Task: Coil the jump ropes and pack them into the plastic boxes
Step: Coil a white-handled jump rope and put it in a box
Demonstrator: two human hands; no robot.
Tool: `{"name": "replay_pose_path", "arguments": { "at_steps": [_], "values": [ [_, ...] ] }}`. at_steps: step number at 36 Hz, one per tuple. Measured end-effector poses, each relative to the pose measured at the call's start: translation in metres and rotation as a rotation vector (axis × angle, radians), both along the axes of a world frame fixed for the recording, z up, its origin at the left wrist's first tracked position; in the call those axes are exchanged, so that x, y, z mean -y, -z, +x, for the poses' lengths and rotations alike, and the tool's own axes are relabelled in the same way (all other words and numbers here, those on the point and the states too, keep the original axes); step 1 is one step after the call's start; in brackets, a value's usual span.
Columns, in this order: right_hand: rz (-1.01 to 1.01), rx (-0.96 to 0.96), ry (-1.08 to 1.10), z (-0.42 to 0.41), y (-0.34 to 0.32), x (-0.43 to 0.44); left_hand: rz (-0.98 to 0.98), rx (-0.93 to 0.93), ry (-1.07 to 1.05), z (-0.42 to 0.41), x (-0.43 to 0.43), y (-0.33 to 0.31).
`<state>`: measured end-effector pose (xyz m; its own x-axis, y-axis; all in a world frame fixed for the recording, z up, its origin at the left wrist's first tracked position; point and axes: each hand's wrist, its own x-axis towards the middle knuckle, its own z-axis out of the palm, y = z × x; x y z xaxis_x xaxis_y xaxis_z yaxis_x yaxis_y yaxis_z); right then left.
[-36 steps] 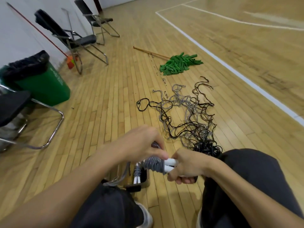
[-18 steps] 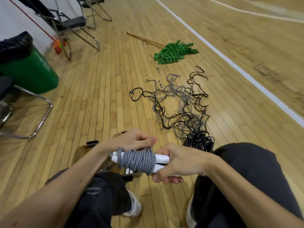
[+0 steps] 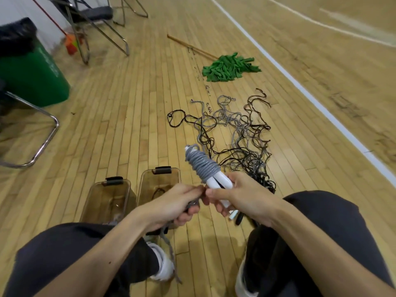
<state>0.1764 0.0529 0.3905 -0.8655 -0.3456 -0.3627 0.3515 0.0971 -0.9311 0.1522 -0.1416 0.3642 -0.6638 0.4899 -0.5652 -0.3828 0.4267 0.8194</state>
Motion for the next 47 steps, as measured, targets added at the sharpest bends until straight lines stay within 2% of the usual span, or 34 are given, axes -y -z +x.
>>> {"name": "replay_pose_path", "arguments": {
  "at_steps": [2, 5, 8, 19, 22, 26, 30, 35, 41, 44, 47],
  "values": [
    [0.099, -0.021, 0.098, -0.005, 0.005, -0.002, -0.047, -0.035, 0.071, 0.004, 0.003, 0.0],
    [0.174, 0.029, 0.132, -0.008, 0.013, -0.004, -0.106, -0.166, 0.116, 0.006, 0.0, -0.006],
    [0.15, 0.12, 0.092, -0.009, 0.02, -0.004, -0.193, -0.386, 0.237, 0.004, 0.001, -0.008],
    [0.113, 0.249, -0.029, -0.021, 0.028, 0.007, -0.493, -0.767, 0.273, -0.005, 0.022, -0.018],
    [0.137, 0.243, -0.064, -0.024, 0.028, 0.011, -0.535, -0.877, 0.276, -0.009, 0.029, -0.021],
    [0.268, 0.201, -0.131, -0.023, 0.033, 0.02, -0.588, -1.01, 0.407, -0.008, 0.031, -0.015],
    [0.379, 0.222, -0.305, -0.018, 0.04, 0.029, -0.51, -1.099, 0.395, -0.01, 0.031, -0.011],
    [0.511, 0.202, -0.504, -0.016, 0.033, 0.032, -0.558, -1.062, 0.427, -0.017, 0.027, -0.01],
    [0.669, 0.194, -0.758, -0.012, 0.032, 0.03, -0.615, -0.872, 0.51, -0.015, 0.018, -0.004],
    [0.676, 0.19, -0.858, -0.008, 0.031, 0.032, -0.56, -0.728, 0.521, -0.013, 0.014, -0.002],
    [0.578, 0.209, -0.902, -0.007, 0.028, 0.03, -0.431, -0.57, 0.484, -0.013, 0.013, -0.002]
  ]
}}
